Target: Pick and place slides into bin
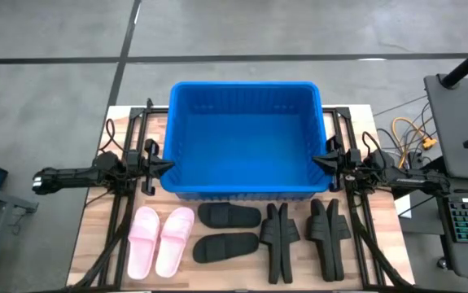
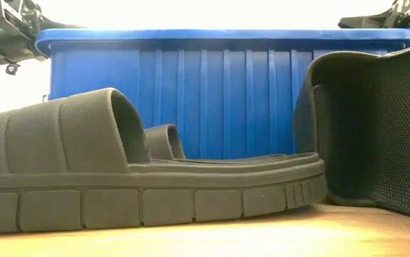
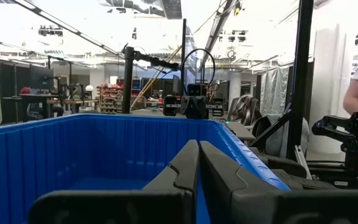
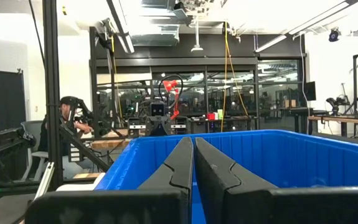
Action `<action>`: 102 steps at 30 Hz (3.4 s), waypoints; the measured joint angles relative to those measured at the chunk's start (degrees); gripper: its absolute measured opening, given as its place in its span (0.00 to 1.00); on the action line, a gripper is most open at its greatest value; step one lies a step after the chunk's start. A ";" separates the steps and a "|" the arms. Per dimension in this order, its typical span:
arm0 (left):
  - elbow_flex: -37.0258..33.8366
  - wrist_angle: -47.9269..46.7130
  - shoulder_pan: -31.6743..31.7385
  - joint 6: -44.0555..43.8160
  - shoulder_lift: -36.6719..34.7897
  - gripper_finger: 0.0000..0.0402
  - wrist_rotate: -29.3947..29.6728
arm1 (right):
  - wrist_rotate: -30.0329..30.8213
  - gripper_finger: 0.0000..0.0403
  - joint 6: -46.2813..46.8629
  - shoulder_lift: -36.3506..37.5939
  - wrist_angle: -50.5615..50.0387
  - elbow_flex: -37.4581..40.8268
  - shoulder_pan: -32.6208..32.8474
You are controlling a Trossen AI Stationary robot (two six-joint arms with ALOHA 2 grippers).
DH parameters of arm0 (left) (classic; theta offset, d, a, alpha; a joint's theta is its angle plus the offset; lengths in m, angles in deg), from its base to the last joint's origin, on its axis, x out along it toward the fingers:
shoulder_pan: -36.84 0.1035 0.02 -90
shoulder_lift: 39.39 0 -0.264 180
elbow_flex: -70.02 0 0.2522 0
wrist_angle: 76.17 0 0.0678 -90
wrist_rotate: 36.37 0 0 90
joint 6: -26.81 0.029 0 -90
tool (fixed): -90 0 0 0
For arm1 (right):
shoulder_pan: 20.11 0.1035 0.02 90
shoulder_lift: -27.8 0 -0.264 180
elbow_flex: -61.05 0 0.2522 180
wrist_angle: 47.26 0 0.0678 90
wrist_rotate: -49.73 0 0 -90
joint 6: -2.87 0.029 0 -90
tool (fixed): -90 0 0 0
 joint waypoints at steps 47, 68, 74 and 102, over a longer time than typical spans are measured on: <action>0.05 5.00 -0.04 -0.46 0.00 0.00 0.00 | 6.13 0.02 28.34 -0.07 23.54 0.13 0.00; 18.17 23.99 0.00 -8.66 16.56 0.39 0.28 | 9.02 0.26 15.20 -3.48 23.68 -7.11 0.00; 31.78 24.04 -0.02 -14.53 28.66 0.54 -5.65 | 8.97 0.38 14.60 -8.08 12.24 -16.92 0.00; 81.30 -70.41 -10.15 -25.74 51.62 0.55 -21.81 | 8.97 0.38 15.04 -28.61 -24.84 -43.08 0.00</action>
